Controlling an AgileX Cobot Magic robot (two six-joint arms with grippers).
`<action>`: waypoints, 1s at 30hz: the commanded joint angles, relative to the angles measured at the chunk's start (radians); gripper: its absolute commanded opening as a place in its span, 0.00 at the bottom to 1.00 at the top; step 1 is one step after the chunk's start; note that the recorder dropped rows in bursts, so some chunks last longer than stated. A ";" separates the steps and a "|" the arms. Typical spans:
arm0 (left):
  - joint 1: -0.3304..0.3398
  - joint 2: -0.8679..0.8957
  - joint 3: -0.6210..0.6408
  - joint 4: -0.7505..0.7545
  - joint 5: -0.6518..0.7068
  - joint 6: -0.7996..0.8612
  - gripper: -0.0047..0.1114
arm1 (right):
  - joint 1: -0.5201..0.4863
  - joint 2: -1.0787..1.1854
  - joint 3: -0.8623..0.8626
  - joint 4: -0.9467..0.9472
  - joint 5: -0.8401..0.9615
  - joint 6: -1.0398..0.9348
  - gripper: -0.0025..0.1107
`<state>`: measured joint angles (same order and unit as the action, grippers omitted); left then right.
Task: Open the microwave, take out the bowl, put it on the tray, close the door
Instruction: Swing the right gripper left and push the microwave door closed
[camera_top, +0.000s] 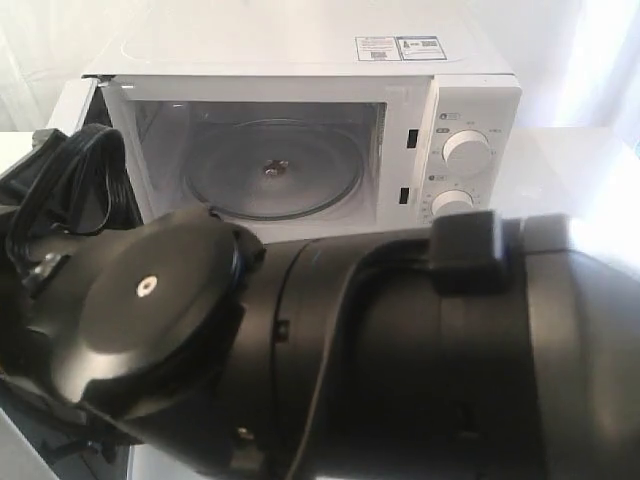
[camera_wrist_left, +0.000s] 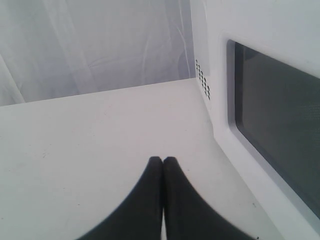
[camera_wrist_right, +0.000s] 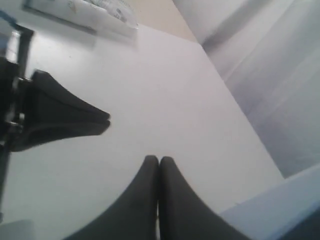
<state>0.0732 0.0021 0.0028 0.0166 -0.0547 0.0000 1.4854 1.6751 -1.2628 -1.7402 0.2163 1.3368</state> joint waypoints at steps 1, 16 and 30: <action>0.000 -0.002 -0.003 -0.008 -0.005 0.000 0.04 | 0.000 0.024 0.008 0.107 0.288 -0.213 0.02; 0.000 -0.002 -0.003 -0.008 -0.005 0.000 0.04 | -0.328 -0.099 0.020 0.231 1.005 -0.424 0.02; 0.000 -0.002 -0.003 -0.008 -0.005 0.000 0.04 | -0.173 -0.310 0.034 0.370 0.801 -0.363 0.02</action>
<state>0.0732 0.0021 0.0028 0.0166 -0.0562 0.0000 1.2489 1.4200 -1.2427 -1.4016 1.1506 0.9616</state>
